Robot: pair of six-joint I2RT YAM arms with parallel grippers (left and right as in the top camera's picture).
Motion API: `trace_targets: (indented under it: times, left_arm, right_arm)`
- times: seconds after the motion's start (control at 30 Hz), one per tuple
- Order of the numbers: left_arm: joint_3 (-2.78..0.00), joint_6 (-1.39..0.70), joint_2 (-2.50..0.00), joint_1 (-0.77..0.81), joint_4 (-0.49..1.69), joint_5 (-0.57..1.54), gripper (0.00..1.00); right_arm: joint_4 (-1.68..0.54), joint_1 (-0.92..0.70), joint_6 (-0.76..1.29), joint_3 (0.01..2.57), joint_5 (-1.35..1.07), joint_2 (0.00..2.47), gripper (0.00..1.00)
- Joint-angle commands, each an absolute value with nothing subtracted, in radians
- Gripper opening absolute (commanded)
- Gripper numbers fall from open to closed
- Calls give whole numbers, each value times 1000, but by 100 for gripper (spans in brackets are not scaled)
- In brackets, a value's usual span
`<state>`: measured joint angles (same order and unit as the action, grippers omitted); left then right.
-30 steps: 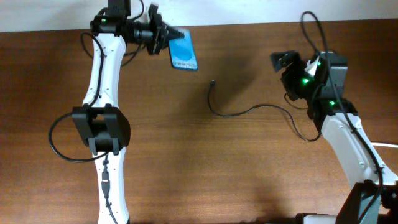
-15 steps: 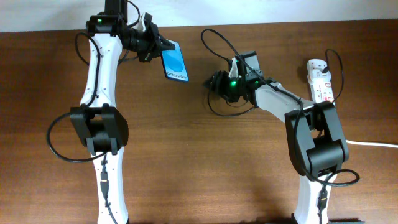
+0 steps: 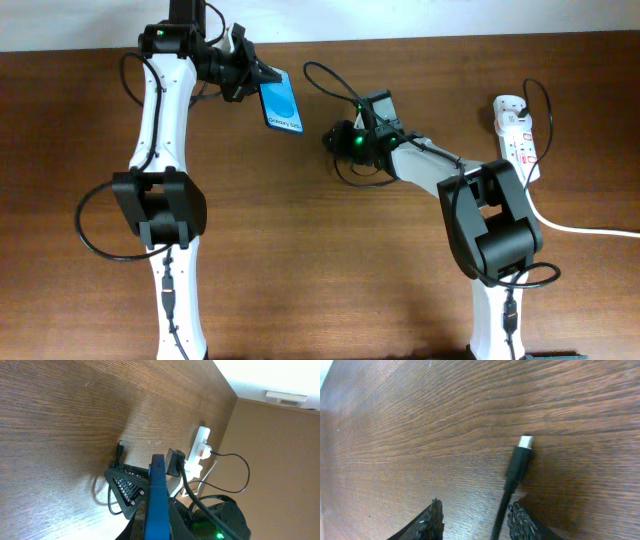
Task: Plug charger to phone and switch on socket
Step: 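Lower the right gripper and grasp the black USB-C cable end, then lift the cable end with the right gripper under the phone's bottom port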
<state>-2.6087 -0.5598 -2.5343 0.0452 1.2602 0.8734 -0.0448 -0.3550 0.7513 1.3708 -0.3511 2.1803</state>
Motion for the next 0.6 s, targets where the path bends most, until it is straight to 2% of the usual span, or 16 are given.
trace_targets:
  times: [0.0, 0.03, 0.23, 0.33, 0.43, 0.57]
  left_arm:
    - [-2619, -543, -2517, 46, 1271, 889, 0]
    - [-2619, -543, -2517, 46, 1274, 889, 0]
    - [-2619, -543, -2517, 46, 1293, 870, 0]
    - [-2619, -543, -2517, 46, 1296, 866, 0]
    - [-2619, -542, -2517, 46, 1296, 868, 0]
    - [-2619, -353, -2517, 46, 1269, 1085, 0]
  right_arm:
    - [-47, -374, 745, 1373, -306, 2215, 43]
    - [-48, -374, 745, 1373, -302, 2215, 35]
    - [-44, -348, 744, 1374, -402, 2210, 4]
    - [-48, -279, 683, 1374, -552, 2149, 4]
    - [-120, -228, 533, 1374, -722, 2012, 4]
    - [-297, -198, 370, 1374, -779, 1768, 4]
